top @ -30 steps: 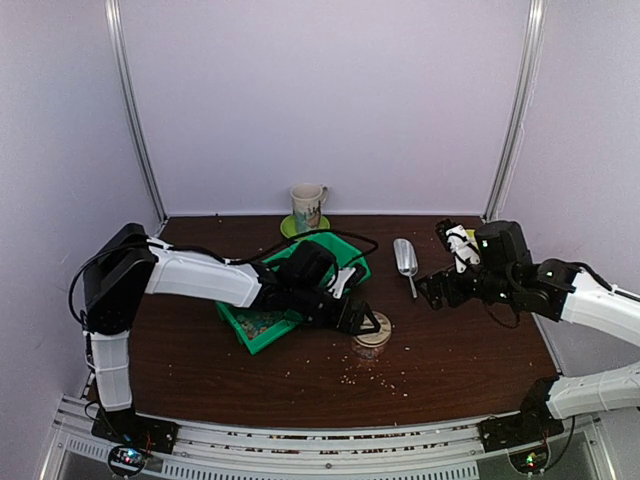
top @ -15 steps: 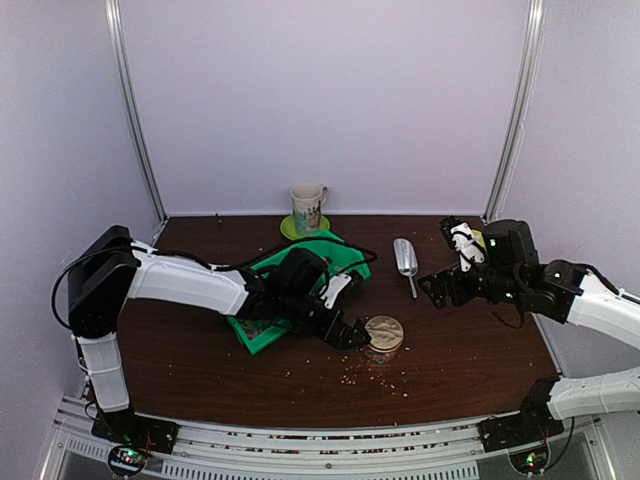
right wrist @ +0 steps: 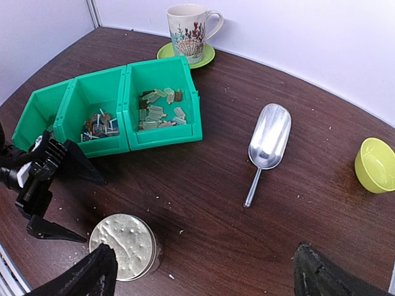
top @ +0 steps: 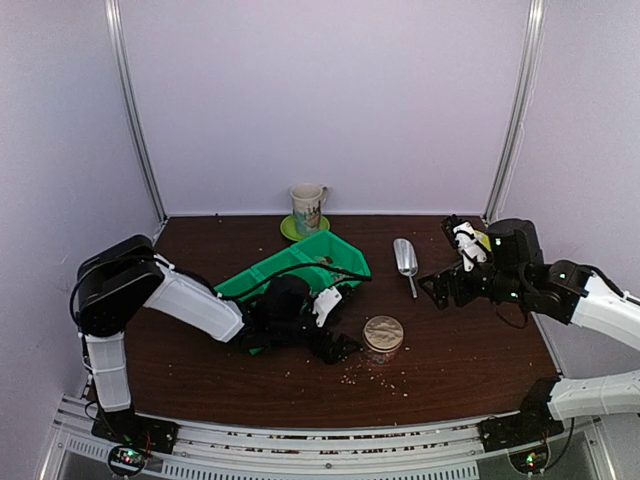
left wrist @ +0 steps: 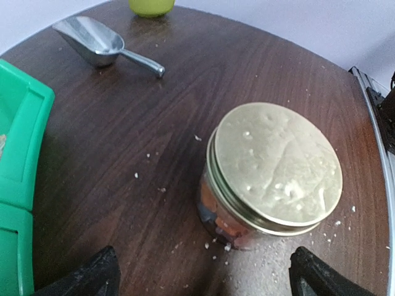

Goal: Pack the candies
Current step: Move the packed packing box to the center of the board.

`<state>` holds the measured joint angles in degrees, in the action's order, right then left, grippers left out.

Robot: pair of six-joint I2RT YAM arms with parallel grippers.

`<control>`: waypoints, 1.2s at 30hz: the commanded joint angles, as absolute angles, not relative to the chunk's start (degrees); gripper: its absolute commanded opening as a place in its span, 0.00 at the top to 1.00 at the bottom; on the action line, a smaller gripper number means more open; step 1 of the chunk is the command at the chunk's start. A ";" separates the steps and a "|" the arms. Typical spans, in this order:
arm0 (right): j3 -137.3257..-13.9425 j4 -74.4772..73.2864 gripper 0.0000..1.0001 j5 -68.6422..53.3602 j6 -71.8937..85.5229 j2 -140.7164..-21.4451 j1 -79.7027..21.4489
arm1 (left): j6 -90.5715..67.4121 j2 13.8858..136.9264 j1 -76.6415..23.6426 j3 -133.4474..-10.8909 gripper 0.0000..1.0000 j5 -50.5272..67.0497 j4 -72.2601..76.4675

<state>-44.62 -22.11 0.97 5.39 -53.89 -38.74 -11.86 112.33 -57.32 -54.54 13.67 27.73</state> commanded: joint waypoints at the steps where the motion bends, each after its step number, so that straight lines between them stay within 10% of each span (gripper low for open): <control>1: -47.18 -23.75 0.01 1.44 4.22 -52.35 -38.33 | -6.66 116.68 -57.13 -52.35 0.03 14.68 50.73; 36: -52.42 -29.53 0.01 -3.59 -0.02 -68.41 -38.17 | 5.69 138.58 -57.96 -67.61 0.06 28.76 54.31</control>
